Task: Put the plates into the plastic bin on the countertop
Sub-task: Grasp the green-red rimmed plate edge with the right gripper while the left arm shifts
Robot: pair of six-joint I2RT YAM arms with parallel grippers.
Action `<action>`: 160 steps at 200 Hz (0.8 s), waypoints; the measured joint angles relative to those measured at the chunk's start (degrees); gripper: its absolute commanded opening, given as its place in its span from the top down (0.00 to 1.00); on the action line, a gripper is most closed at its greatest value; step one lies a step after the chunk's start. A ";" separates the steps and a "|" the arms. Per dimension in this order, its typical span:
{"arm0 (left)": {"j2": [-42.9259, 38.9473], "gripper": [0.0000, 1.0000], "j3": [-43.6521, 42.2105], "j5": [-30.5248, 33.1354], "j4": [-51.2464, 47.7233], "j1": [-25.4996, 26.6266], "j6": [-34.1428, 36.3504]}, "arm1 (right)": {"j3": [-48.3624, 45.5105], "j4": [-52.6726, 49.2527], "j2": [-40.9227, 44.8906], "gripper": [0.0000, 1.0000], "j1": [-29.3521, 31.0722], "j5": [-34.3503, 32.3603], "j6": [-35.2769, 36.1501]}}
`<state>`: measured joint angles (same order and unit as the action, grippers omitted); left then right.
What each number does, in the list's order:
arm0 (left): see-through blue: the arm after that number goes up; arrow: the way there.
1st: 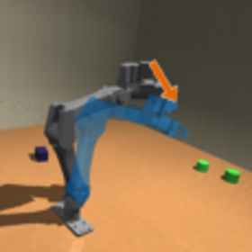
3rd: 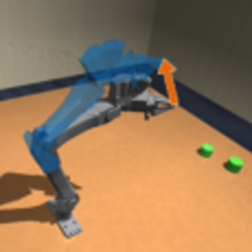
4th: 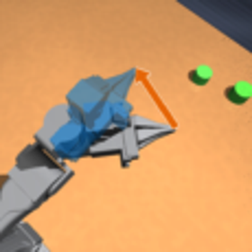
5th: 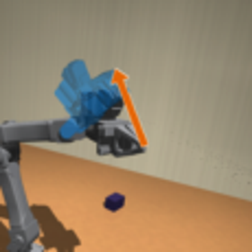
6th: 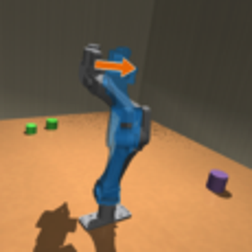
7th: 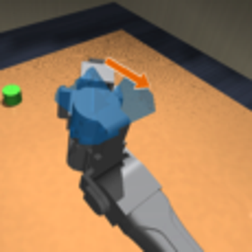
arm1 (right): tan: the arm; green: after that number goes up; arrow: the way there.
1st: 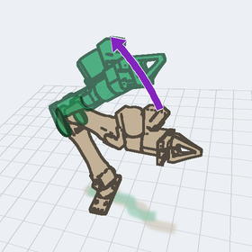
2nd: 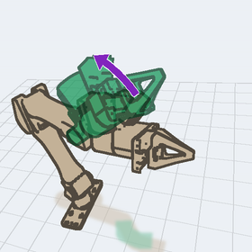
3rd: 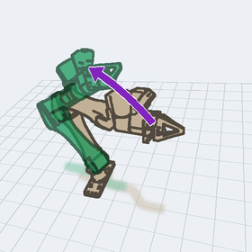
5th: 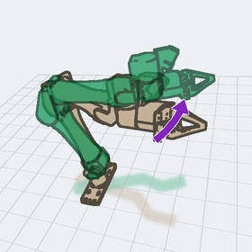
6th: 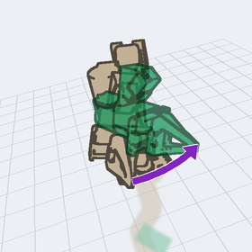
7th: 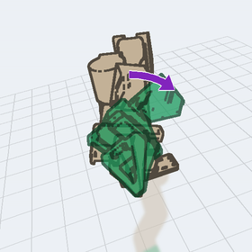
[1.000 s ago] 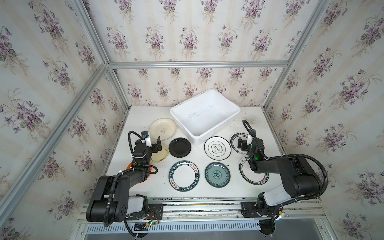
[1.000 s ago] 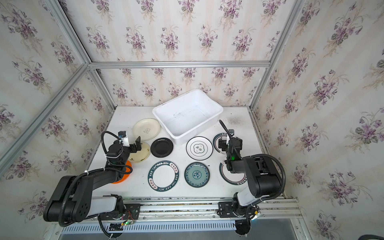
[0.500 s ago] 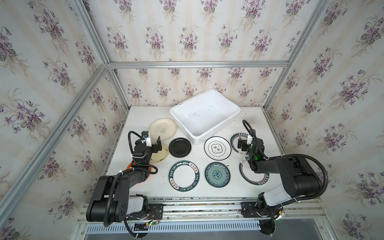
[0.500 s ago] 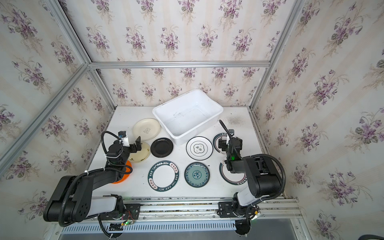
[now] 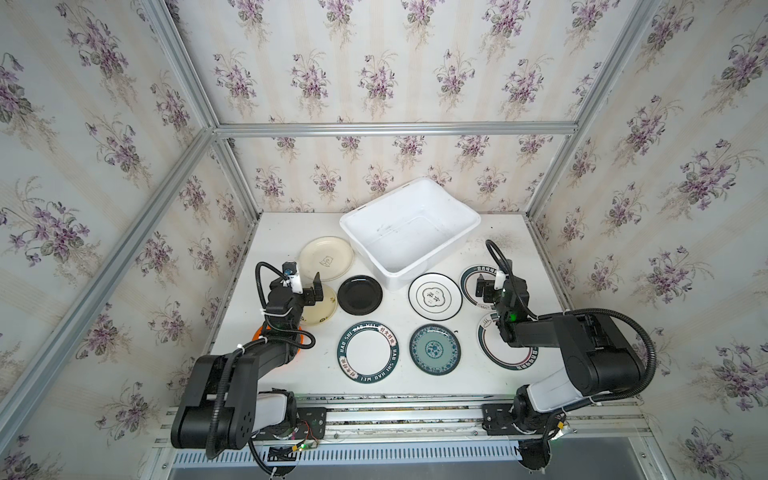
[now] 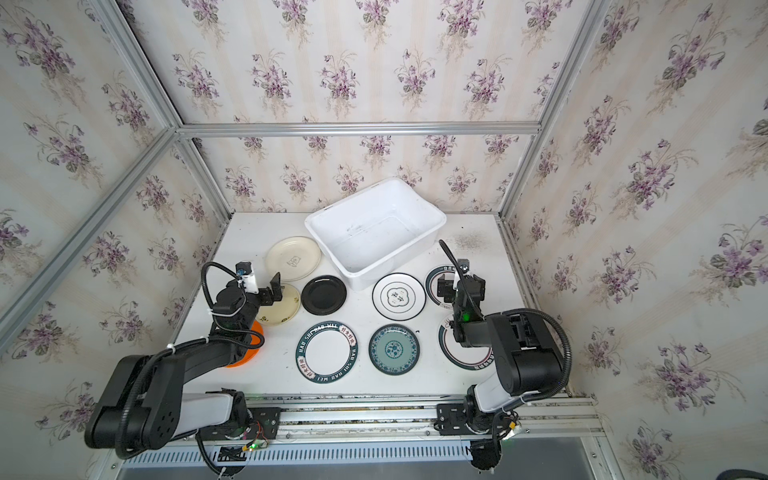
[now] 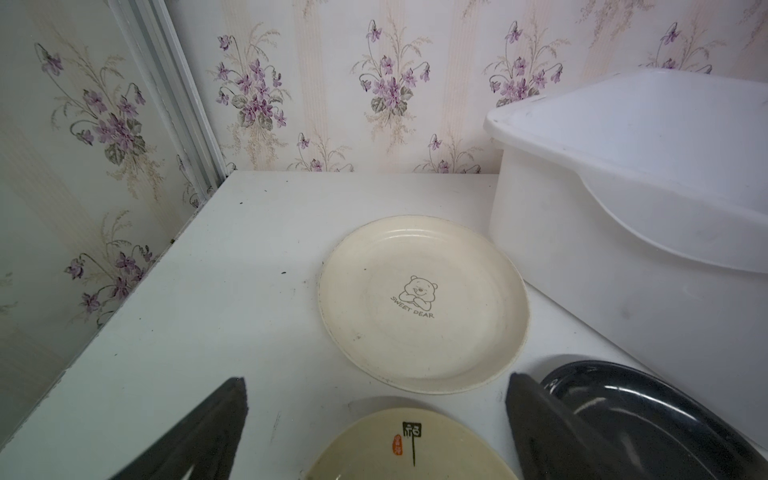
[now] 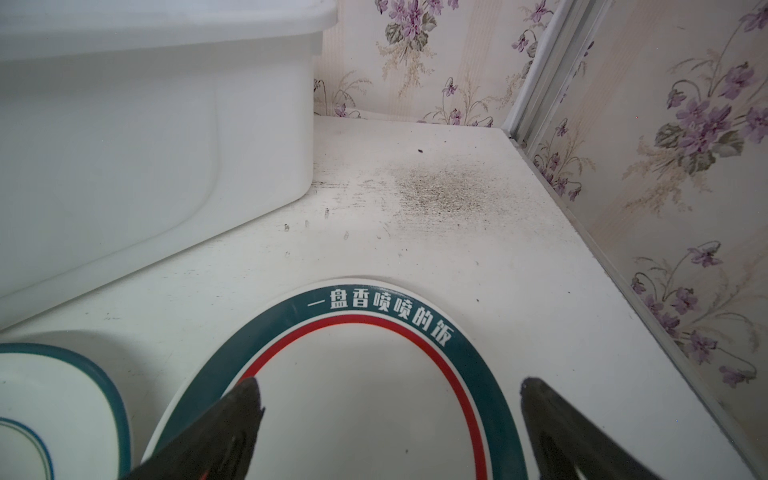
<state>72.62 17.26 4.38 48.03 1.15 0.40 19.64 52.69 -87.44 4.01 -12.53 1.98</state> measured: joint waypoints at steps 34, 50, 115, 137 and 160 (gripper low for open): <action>-5.64 0.01 5.03 4.39 -8.87 0.02 -2.99 | -2.95 1.14 4.94 0.01 0.98 0.24 0.70; -7.13 0.01 6.12 5.73 -12.92 0.15 -4.15 | -3.21 0.24 7.63 0.01 2.19 -0.33 1.49; -15.63 0.01 6.47 7.67 -24.65 2.58 -9.73 | 1.51 -17.07 25.38 0.06 5.22 -7.23 -4.98; -18.29 0.01 6.47 7.67 -26.62 4.87 -11.04 | 3.54 -27.06 28.74 0.02 5.22 -5.40 -11.74; -20.17 0.01 7.32 7.52 -29.53 9.09 -11.65 | 4.39 -38.86 31.41 0.01 5.18 -3.52 -16.48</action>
<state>52.45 24.58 11.90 18.50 10.24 -11.25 24.03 13.82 -56.03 9.19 -16.05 -14.50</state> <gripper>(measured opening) 0.993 0.992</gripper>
